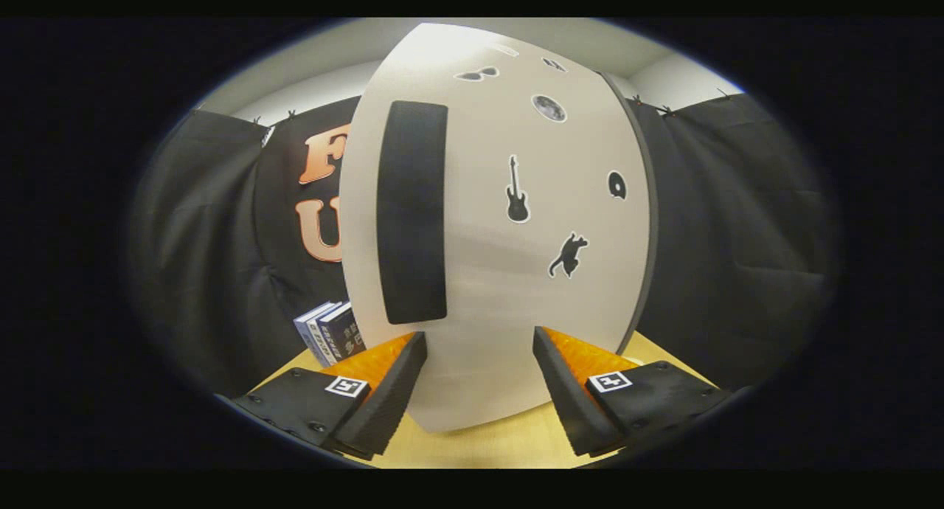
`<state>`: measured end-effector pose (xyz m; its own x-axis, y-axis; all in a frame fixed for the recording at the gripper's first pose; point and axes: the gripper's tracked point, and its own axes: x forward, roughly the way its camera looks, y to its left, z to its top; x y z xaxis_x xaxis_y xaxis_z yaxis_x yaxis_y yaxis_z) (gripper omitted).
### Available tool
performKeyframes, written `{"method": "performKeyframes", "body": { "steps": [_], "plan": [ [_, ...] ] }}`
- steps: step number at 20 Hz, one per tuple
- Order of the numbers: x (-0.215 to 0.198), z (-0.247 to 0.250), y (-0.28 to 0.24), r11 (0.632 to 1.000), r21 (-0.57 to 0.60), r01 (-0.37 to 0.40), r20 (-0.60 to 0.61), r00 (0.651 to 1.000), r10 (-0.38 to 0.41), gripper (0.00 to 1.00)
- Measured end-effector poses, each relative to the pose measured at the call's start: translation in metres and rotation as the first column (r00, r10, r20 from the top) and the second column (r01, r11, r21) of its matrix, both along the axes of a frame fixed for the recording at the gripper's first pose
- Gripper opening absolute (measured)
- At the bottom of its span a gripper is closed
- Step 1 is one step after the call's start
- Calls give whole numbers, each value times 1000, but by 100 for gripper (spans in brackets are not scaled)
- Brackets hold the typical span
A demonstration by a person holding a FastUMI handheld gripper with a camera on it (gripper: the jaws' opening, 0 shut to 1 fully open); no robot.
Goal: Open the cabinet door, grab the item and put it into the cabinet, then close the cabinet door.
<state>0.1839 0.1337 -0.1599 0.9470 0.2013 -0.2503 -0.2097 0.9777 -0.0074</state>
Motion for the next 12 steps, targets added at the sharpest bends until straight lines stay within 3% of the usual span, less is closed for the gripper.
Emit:
{"method": "performKeyframes", "body": {
  "steps": [5, 12],
  "plan": [
    [30, -7, 20, 1000, -11, 29, 23, 999, -29, 94],
    [28, -10, 19, 995, 56, 81, -4, 997, -80, 94]
  ]
}}
